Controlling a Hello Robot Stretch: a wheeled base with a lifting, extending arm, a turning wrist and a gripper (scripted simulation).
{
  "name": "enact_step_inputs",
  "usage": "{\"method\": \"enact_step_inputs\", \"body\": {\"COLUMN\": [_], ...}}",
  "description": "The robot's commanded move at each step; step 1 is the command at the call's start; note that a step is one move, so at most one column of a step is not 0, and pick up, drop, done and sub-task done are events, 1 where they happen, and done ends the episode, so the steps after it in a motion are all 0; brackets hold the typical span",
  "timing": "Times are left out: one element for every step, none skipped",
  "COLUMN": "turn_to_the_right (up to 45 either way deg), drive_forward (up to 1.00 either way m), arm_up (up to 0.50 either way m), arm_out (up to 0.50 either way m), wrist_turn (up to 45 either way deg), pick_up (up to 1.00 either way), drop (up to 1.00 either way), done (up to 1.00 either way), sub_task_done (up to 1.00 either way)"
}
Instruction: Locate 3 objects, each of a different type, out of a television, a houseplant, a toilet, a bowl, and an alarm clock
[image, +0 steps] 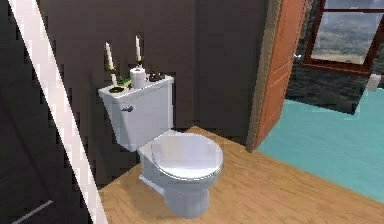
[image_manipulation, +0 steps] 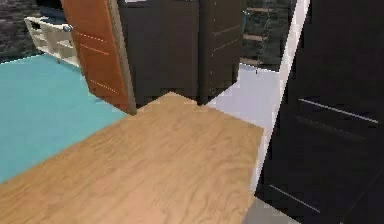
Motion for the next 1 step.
{"method": "enact_step_inputs", "body": {"turn_to_the_right": [0.0], "drive_forward": [0.0], "arm_up": [0.0], "arm_out": [0.0], "wrist_turn": [0.0], "pick_up": [0.0], "drop": [0.0], "done": [1.0], "sub_task_done": [0.0]}}
